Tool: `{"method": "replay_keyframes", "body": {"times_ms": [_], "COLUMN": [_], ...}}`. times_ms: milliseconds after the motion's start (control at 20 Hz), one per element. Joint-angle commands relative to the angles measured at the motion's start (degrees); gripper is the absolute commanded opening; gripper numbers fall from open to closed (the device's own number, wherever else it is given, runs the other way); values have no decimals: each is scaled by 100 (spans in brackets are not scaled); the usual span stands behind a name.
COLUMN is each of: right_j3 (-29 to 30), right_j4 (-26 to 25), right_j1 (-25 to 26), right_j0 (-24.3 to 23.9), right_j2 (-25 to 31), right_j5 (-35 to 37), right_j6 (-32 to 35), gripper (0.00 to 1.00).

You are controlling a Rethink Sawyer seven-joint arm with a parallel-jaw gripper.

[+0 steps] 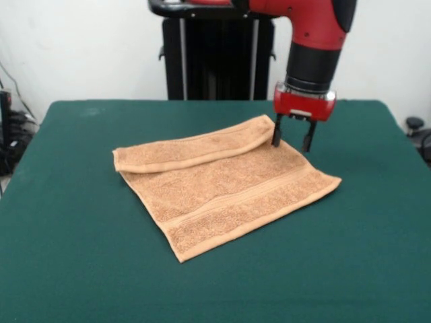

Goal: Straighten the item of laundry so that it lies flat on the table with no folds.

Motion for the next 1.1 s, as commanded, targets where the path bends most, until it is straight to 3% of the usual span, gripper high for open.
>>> {"method": "replay_keyframes", "body": {"times_ms": [50, 1100], "right_j3": [303, 246], "right_j4": [114, -37], "right_j1": [255, 995], "right_j0": [131, -31], "right_j2": [292, 356], "right_j5": [-195, -1019], "right_j6": [1093, 1058], "gripper": [100, 100]}}
